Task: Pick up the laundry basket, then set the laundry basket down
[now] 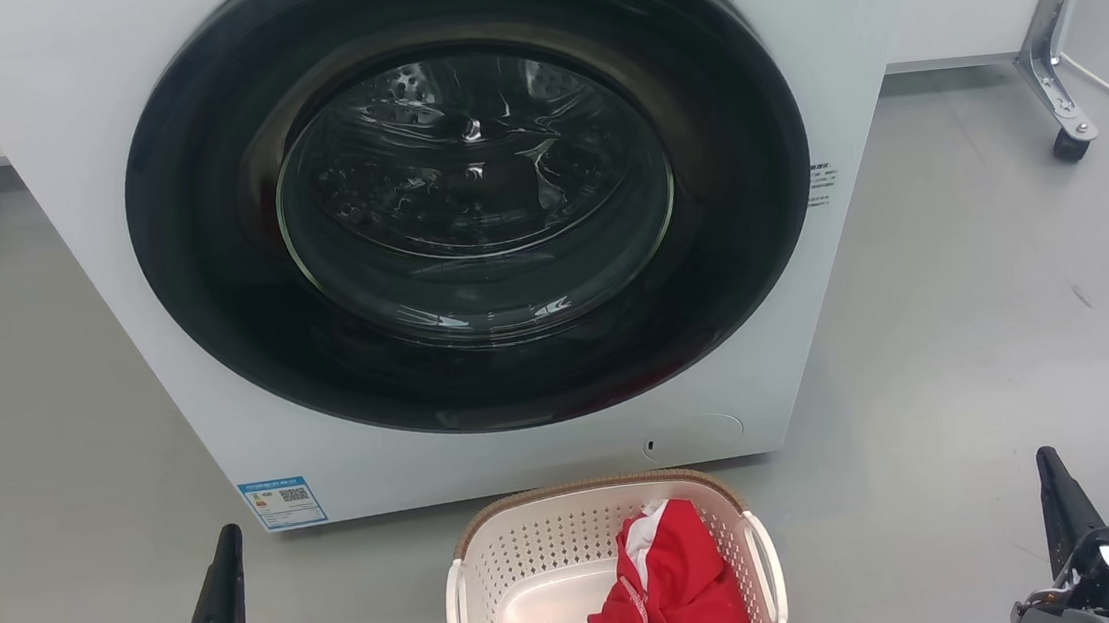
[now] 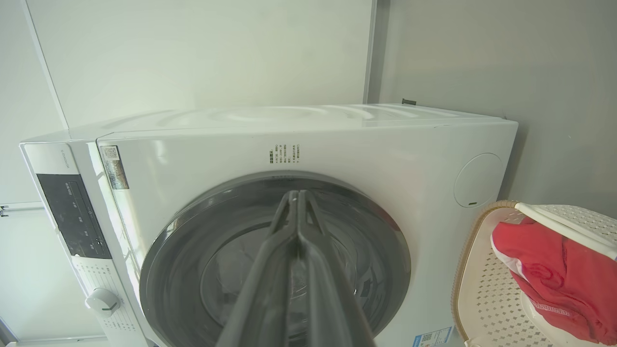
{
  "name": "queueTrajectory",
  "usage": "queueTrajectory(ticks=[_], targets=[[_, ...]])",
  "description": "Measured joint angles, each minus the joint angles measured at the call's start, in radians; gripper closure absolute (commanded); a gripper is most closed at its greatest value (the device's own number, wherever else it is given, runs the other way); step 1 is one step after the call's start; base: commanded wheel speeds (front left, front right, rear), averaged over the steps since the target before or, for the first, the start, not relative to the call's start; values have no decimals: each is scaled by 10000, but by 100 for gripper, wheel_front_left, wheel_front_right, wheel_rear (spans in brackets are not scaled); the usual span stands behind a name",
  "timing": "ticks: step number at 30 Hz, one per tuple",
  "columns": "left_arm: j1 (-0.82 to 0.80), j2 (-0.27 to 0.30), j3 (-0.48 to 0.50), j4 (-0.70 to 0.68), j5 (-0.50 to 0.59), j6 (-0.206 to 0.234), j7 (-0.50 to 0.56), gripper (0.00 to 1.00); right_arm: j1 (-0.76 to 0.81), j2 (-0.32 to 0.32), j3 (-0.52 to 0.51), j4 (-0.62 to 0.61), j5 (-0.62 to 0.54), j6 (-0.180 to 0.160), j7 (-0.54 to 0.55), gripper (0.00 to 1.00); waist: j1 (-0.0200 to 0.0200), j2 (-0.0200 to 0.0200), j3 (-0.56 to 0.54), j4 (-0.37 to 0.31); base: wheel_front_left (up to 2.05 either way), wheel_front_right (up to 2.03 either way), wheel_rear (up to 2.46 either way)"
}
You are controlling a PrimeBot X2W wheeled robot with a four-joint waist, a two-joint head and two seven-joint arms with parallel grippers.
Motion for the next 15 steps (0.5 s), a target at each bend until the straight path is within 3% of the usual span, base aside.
queueTrajectory(ticks=[15], targets=[[0,0,0,0,0,0,0,100,0,0,0,-2,0,0,0,100,0,0,0,0,0,0,0]])
